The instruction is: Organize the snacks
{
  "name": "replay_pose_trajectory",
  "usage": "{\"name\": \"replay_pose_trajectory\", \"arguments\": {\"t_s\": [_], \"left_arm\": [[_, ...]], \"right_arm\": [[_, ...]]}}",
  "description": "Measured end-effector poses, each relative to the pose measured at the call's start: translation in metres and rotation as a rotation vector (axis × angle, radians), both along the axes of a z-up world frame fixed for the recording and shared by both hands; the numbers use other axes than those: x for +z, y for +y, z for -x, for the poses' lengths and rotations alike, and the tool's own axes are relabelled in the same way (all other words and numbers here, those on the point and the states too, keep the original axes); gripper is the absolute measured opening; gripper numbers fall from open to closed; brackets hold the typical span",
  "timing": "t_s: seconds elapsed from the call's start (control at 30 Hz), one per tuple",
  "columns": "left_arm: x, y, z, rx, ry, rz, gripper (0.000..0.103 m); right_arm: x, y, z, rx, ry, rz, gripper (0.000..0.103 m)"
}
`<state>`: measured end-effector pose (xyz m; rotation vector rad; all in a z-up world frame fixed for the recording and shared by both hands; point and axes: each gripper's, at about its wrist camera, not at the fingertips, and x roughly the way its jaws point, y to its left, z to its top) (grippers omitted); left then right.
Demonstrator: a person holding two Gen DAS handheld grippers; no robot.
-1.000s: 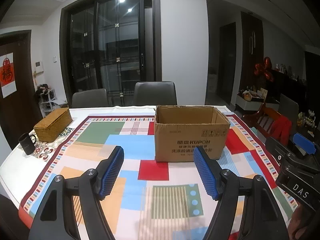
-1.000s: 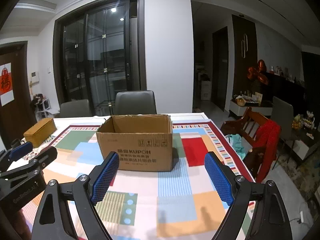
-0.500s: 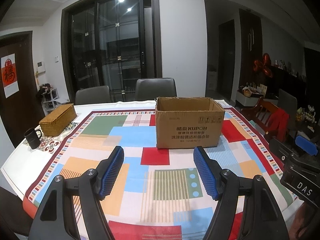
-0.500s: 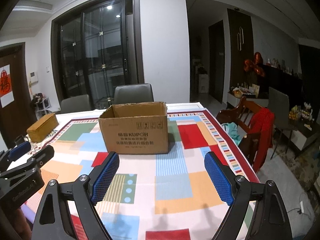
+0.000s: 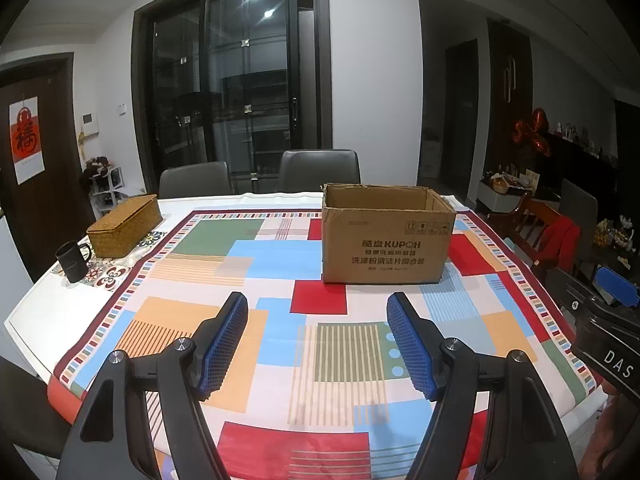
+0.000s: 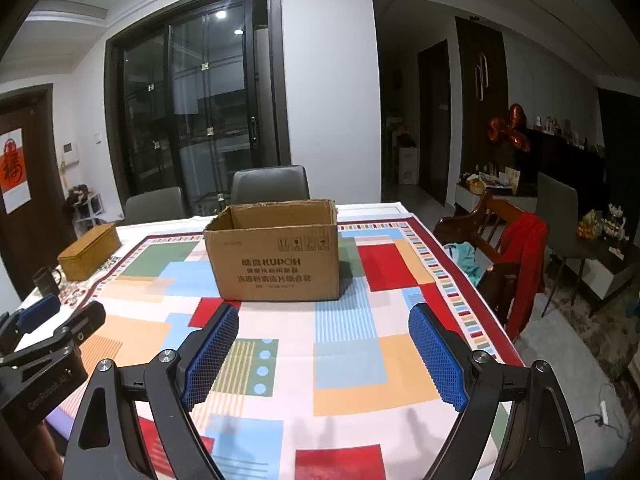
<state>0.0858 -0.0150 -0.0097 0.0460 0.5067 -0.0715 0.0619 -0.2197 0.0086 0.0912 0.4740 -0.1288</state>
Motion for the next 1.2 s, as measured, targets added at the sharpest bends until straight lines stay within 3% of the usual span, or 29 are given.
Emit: {"name": "replay_pose_trajectory", "arguments": {"t_s": [1.2], "left_arm": [[-0.0055,0.0014,-0.0015,-0.002,0.002,0.000,0.072]], "right_arm": [[0.0010,0.0012,-0.0012,0.000,0.001,0.008,0.088]]}}
